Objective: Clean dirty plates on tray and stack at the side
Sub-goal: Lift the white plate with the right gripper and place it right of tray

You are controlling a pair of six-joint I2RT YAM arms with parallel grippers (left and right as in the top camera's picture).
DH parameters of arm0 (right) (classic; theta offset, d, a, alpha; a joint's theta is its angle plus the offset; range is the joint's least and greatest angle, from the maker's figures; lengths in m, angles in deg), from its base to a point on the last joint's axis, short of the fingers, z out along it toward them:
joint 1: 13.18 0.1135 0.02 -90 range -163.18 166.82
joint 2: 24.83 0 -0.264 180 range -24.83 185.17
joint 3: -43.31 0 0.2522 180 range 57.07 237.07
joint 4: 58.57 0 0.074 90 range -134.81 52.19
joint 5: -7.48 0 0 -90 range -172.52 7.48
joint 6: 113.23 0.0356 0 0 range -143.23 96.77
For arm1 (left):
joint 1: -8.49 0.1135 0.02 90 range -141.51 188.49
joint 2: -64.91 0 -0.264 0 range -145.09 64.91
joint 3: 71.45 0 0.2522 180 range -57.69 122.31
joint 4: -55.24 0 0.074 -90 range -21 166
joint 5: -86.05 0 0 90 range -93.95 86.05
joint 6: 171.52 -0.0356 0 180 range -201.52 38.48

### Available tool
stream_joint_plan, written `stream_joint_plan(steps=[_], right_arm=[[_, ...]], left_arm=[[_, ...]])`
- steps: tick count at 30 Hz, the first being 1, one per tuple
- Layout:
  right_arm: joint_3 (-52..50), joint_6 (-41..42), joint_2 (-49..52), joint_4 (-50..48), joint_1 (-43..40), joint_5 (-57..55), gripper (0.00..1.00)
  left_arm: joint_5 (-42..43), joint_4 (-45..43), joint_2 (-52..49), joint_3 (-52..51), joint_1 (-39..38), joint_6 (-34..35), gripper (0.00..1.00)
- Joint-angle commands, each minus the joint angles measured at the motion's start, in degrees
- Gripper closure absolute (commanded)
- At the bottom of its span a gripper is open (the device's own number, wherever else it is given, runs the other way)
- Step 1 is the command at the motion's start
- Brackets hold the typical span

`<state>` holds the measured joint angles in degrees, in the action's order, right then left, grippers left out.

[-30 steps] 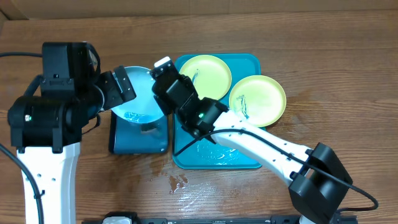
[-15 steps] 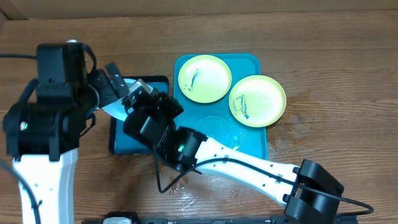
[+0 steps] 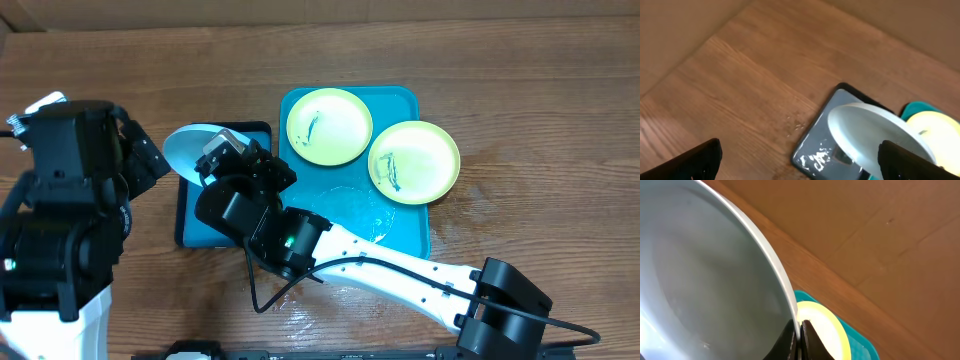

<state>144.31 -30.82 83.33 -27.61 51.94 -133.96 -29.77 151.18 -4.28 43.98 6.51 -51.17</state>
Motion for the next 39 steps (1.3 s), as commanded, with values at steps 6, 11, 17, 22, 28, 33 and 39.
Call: stream_joint_plan(steps=[6, 11, 17, 22, 28, 33, 39], right_arm=[[1.73, 0.00, -1.27, -0.44, -0.26, -2.08, 0.96], [1.73, 0.00, -1.27, -0.46, -0.26, -2.12, 0.96], [1.73, 0.00, -1.27, -0.46, -0.26, -2.14, 0.96], [1.73, 0.00, -1.27, -0.44, -0.26, -2.19, 0.96], [1.73, 0.04, -1.27, -0.28, -0.44, -5.55, 0.96], [1.73, 9.75, -1.27, 4.04, -3.87, -5.01, 0.96], [1.73, 23.19, -2.89, 12.96, -12.59, 13.25, 0.96]], left_arm=[[-2.21, 0.55, -2.08, 0.81, 0.13, 1.40, 0.00], [-2.21, 0.52, -3.19, 0.81, 0.13, 1.40, 0.00], [-1.14, 0.33, -4.83, 0.81, 0.13, 1.40, 0.00], [-1.14, 0.35, -6.60, 0.83, 0.13, 1.40, 0.00], [-1.14, 0.33, -8.74, 0.81, 0.13, 1.42, 0.00], [-1.14, 0.15, -10.49, 0.83, 0.13, 1.44, 0.00], [-1.66, -1.03, -11.04, 0.83, 0.13, -0.74, 0.00]])
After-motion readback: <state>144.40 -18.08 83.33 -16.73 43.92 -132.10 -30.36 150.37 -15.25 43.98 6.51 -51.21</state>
